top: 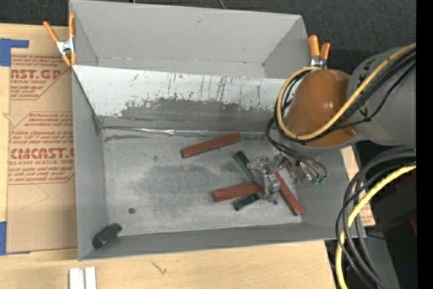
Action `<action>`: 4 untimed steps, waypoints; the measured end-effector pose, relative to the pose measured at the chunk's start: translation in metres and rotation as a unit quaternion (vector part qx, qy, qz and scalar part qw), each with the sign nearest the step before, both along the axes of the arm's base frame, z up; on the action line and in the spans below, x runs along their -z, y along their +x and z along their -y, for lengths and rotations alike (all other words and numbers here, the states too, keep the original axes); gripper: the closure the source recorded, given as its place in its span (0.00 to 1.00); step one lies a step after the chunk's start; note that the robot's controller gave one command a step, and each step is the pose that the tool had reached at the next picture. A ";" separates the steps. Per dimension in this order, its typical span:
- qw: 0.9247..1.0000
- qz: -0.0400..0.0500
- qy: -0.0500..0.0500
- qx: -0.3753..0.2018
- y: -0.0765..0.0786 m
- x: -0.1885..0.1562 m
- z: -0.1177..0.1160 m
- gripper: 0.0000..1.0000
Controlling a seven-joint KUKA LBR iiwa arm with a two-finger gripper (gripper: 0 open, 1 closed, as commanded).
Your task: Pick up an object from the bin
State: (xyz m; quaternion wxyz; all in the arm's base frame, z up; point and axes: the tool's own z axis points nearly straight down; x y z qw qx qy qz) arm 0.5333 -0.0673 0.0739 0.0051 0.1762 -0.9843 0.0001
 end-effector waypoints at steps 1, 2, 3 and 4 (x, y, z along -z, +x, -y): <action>0.999 0.005 0.002 -0.039 -0.028 -0.143 0.010 1.00; 0.999 0.005 0.002 -0.039 -0.029 -0.143 0.010 1.00; 1.000 0.008 0.000 0.021 -0.029 -0.127 -0.008 1.00; 0.999 0.007 0.001 0.038 0.047 -0.095 -0.024 0.00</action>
Offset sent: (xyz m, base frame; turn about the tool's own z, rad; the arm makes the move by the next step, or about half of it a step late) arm 0.0000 0.0000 0.0000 0.0000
